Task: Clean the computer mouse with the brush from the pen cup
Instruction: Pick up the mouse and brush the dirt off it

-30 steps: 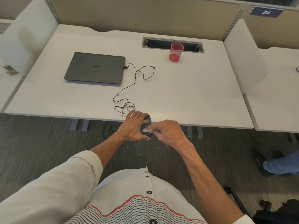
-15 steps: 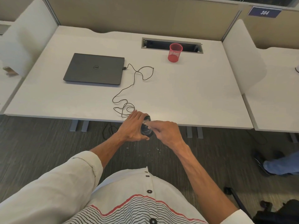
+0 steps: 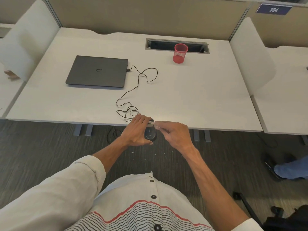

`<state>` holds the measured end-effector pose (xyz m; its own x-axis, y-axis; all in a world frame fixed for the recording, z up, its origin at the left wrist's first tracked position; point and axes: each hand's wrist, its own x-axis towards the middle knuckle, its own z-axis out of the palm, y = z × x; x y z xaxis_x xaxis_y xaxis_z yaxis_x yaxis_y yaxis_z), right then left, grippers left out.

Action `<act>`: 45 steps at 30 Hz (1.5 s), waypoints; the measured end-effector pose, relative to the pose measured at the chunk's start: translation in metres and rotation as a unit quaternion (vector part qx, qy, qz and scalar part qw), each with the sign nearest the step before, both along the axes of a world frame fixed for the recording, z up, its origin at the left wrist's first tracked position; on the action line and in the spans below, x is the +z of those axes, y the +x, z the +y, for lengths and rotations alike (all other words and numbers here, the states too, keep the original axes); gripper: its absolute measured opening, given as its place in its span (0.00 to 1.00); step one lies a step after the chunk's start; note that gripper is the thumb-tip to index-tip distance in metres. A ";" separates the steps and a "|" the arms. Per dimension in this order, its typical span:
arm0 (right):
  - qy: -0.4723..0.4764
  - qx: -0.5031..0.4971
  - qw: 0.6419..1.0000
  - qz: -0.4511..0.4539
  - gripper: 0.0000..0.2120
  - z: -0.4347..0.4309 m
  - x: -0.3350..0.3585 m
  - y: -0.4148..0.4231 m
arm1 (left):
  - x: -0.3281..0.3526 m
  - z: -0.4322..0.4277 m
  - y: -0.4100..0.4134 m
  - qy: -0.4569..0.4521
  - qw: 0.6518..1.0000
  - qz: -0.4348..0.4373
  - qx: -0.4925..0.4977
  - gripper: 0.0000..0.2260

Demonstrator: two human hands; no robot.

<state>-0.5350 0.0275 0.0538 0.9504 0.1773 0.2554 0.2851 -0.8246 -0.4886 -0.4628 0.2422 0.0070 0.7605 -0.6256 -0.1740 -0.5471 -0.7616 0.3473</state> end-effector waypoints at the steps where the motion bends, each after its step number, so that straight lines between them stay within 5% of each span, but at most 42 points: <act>1: -0.007 0.000 1.000 -0.001 0.10 0.002 0.000 0.000 | 0.000 0.000 0.001 0.002 1.000 0.000 0.001 0.51; 7: -0.054 0.023 0.995 0.085 0.07 -0.004 -0.002 -0.002 | 0.000 -0.001 0.002 0.014 1.000 -0.019 0.004 0.50; 14: 0.143 -0.122 0.969 0.161 0.08 0.006 -0.006 0.000 | 0.000 -0.004 0.001 0.019 1.000 -0.011 0.009 0.50; 18: 0.149 -0.156 0.956 0.197 0.10 0.020 -0.016 -0.005 | 0.002 -0.007 0.002 0.014 1.000 -0.010 0.012 0.50; 28: 0.023 -0.284 0.957 0.059 0.10 -0.003 -0.019 -0.011 | 0.002 -0.010 0.001 0.002 1.000 -0.016 0.026 0.52; 37: 0.277 -0.324 0.896 0.120 0.05 -0.014 -0.016 -0.001 | 0.008 -0.017 0.004 0.006 0.999 -0.024 0.029 0.53; 42: 0.188 -0.256 0.940 0.126 0.07 -0.003 -0.020 0.005 | 0.009 -0.025 0.003 0.008 0.999 -0.026 0.030 0.54; 45: 0.260 -0.278 0.919 0.105 0.06 -0.007 -0.019 0.009 | 0.011 -0.026 0.001 -0.007 0.999 -0.025 0.038 0.53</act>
<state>-0.5264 0.0210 0.0348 0.8947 -0.4455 -0.0315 -0.2555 -0.4529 -0.8542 -0.4614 0.2158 0.0180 0.8138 -0.5672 -0.1266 -0.5039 -0.7973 0.3323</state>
